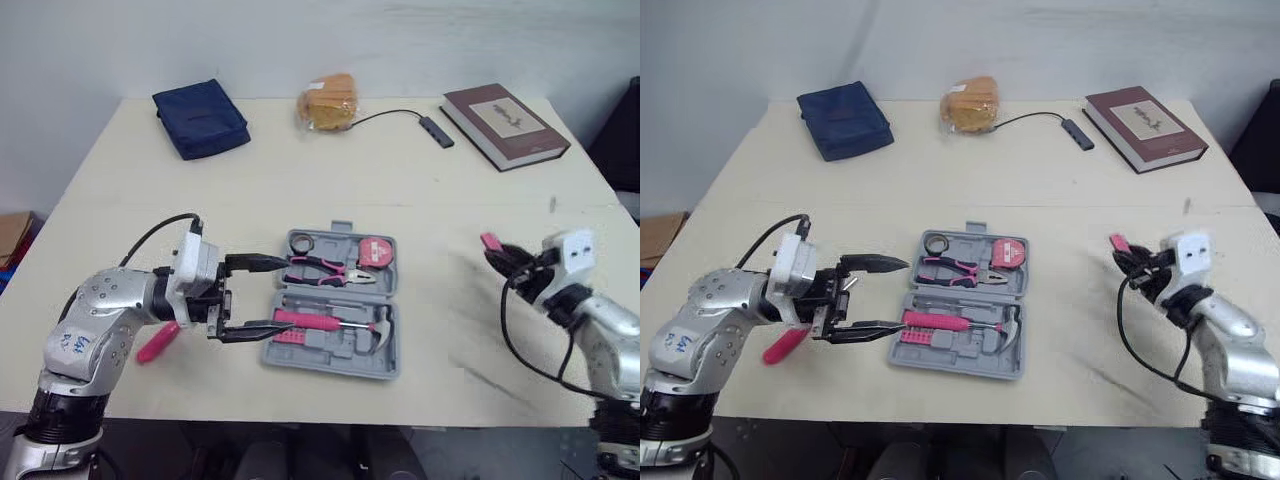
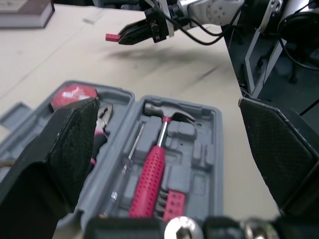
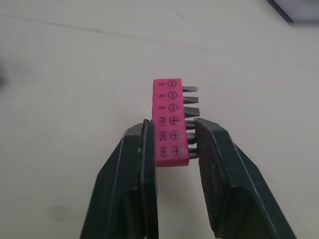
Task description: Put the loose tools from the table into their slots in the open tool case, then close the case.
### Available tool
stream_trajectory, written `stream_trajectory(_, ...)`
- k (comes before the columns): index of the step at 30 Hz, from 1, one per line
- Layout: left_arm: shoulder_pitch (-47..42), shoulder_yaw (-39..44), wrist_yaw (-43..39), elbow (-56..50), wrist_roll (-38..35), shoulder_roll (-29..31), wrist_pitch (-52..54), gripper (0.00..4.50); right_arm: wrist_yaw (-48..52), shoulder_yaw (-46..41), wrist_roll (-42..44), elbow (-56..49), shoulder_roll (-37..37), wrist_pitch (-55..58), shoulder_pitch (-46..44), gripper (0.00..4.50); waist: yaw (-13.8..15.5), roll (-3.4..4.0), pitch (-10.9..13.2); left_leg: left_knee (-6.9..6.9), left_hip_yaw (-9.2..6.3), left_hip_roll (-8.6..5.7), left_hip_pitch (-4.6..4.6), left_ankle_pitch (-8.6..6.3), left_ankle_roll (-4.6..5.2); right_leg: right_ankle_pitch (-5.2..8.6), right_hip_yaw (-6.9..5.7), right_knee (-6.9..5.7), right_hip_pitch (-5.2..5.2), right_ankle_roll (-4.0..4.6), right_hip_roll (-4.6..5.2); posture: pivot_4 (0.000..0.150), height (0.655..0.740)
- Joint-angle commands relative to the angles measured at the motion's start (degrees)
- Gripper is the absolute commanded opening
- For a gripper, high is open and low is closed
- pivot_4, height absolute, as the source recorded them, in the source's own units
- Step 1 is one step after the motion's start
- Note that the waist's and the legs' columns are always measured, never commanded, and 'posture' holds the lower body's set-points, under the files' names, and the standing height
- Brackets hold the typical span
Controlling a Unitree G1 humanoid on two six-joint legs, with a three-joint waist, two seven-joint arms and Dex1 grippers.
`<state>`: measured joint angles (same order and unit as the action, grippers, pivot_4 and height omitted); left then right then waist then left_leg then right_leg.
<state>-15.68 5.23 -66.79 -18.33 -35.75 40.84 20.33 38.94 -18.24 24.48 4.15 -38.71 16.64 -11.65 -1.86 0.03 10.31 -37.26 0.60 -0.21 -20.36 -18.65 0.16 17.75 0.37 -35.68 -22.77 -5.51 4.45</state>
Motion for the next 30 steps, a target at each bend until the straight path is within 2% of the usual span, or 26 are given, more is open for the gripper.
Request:
stream_trajectory(1, 1.3, 0.21, -4.94, 0.55, 1.04, 2.67, -3.48, 4.5, 11.08, 2.62, 6.94, -15.7, -7.76, 7.11, 0.22, 0.75, 0.23, -0.14, 0.03, 0.06, -0.03, 0.06, 0.05, 0.02, -0.04, 0.0, -0.03, 0.01, 0.03, 0.01, -0.07, 0.15, 0.74)
stream_trajectory(5, 3.6, 0.29, -6.17, -0.36, 0.73, 3.94, -3.27, 4.5, 15.91, 6.48, 12.63, -25.3, -13.06, 16.18, -0.26, 0.75, 0.35, -0.22, 0.08, 0.04, -0.16, 0.08, -0.01, 0.02, -0.04, 0.03, -0.08, 0.04, 0.02, 0.06, 0.0, 0.15, 0.74)
stream_trajectory(8, 5.57, 0.59, -6.15, -1.14, 0.77, 3.97, -3.7, 4.5, 17.32, 11.73, 13.26, -31.03, -16.46, 21.82, -2.38, 0.75, 0.35, -0.27, 0.11, -0.01, -0.19, 0.07, -0.06, -0.01, 0.02, 0.03, -0.09, 0.12, 0.03, 0.05, 0.1, 0.15, 0.74)
stream_trajectory(10, 6.2, 0.65, -6.19, -1.16, 0.95, 3.88, -4.17, 4.5, 17.91, 14.36, 12.47, -32.81, -17.5, 23.13, -3.58, 0.75, 0.39, -0.31, 0.14, 0.01, -0.24, 0.06, -0.08, -0.02, 0.03, 0.03, -0.12, 0.17, 0.02, 0.06, 0.13, 0.15, 0.74)
stream_trajectory(14, 9.71, 1.39, -5.23, -1.7, 3.06, 3.38, -7.61, 4.5, 16.56, 24.98, 12.39, -39.73, -16.39, 30.56, -8.45, 0.75, 0.25, -0.31, 0.14, 0.11, -0.28, 0.07, -0.12, -0.02, 0.02, 0.04, -0.15, 0.25, -0.04, 0.09, 0.16, 0.15, 0.74)
stream_trajectory(18, 11.46, 1.73, -4.94, -1.78, 3.29, 4.04, -7.86, 4.5, 15.81, 32.51, 6.64, -39.99, -15.92, 30.82, -10.75, 0.75, 0.37, -0.32, 0.14, 0.13, -0.35, 0.08, -0.3, -0.04, -0.02, 0.08, -0.25, 0.28, -0.22, 0.15, 0.16, 0.15, 0.74)
stream_trajectory(21, 12.05, 1.87, -4.34, -2.12, 3.35, 4.44, -7.59, 4.5, 14.56, 35.26, 6.18, -39.71, -13.61, 33.35, -13.21, 0.75, 0.44, -0.33, 0.13, -0.11, -0.36, 0.03, -0.94, -0.02, -0.04, 0.04, -0.25, 0.16, -0.78, 0.09, 0.21, 0.15, 0.74)
stream_trajectory(30, 12.64, 1.74, -1.19, -5.27, 2.68, 5.03, -5.02, 4.5, 12.85, 40.63, 2.5, -38.18, -10.13, 36.14, -16.38, 0.75, 0.4, -0.33, 0.13, -0.09, -0.36, 0.02, -0.92, 0.01, -0.06, 0.04, -0.27, 0.13, -0.79, 0.09, 0.2, 0.15, 0.74)
